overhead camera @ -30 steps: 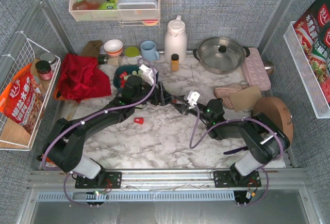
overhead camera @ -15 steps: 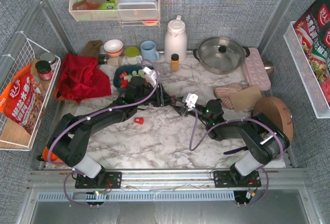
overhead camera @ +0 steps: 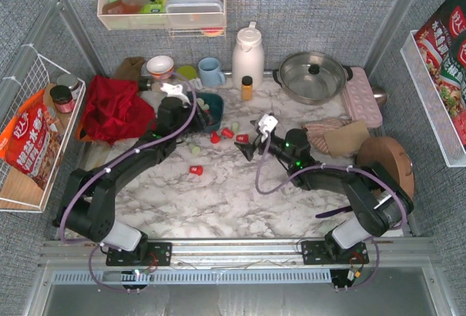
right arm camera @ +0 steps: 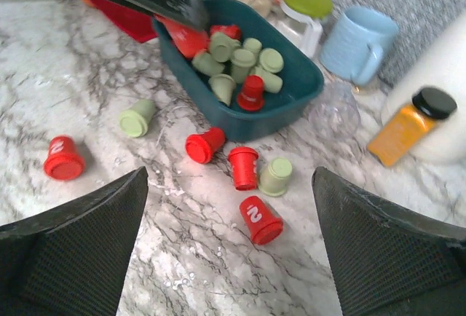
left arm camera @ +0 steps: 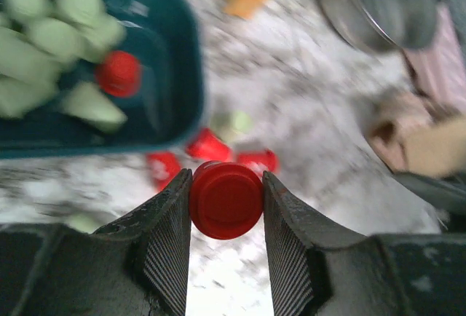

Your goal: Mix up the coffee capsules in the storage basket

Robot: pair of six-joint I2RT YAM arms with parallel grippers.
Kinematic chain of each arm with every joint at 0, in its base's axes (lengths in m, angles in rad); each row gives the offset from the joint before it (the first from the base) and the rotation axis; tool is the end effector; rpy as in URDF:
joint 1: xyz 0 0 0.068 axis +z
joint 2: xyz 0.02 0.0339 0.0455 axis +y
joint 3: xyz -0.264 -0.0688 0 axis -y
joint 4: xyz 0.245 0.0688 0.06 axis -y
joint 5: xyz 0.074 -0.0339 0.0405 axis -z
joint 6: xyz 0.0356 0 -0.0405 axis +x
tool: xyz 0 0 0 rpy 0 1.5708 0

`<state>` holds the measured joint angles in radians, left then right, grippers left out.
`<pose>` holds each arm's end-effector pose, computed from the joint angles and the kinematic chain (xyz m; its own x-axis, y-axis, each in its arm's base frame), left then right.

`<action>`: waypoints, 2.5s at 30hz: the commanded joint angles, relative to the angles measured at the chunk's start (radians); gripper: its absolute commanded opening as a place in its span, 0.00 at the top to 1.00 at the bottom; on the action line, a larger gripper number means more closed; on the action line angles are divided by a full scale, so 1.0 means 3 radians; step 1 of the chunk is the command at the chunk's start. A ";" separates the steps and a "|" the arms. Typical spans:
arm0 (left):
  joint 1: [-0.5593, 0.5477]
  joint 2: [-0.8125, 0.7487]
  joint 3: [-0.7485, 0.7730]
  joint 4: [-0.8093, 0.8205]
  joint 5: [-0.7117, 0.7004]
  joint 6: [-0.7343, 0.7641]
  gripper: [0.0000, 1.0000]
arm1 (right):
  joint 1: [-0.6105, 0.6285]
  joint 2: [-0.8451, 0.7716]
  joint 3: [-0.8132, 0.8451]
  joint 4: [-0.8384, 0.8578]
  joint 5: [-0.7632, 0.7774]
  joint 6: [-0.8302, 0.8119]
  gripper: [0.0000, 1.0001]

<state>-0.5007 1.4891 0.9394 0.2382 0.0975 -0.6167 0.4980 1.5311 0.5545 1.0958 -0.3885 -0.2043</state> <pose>0.2991 -0.1676 0.2662 -0.5427 -0.3592 -0.7593 0.3006 0.7611 -0.5749 0.2594 0.1564 0.2206 0.2590 -0.0729 -0.9631 -0.7352 0.6318 -0.2456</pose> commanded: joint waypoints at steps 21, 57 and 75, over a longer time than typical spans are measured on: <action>0.0539 0.0545 0.0074 0.0444 -0.0918 0.0369 0.01 | -0.0505 0.1505 0.2422 -0.3357 -0.0376 0.0915 0.17; 0.0504 -0.0931 -0.1242 0.0668 -0.0857 0.0203 0.01 | 0.0402 0.1995 0.3342 -0.4681 0.2807 0.2784 0.15; 0.0503 -0.0939 -0.1298 0.0675 -0.0879 0.0224 0.01 | 0.0425 0.2123 0.3465 -0.4824 0.2798 0.2727 0.26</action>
<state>-0.3508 1.2137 0.5495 0.4156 -0.1574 -0.5537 0.6235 2.1658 1.5860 -0.3328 0.4343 0.6136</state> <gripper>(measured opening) 0.994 0.782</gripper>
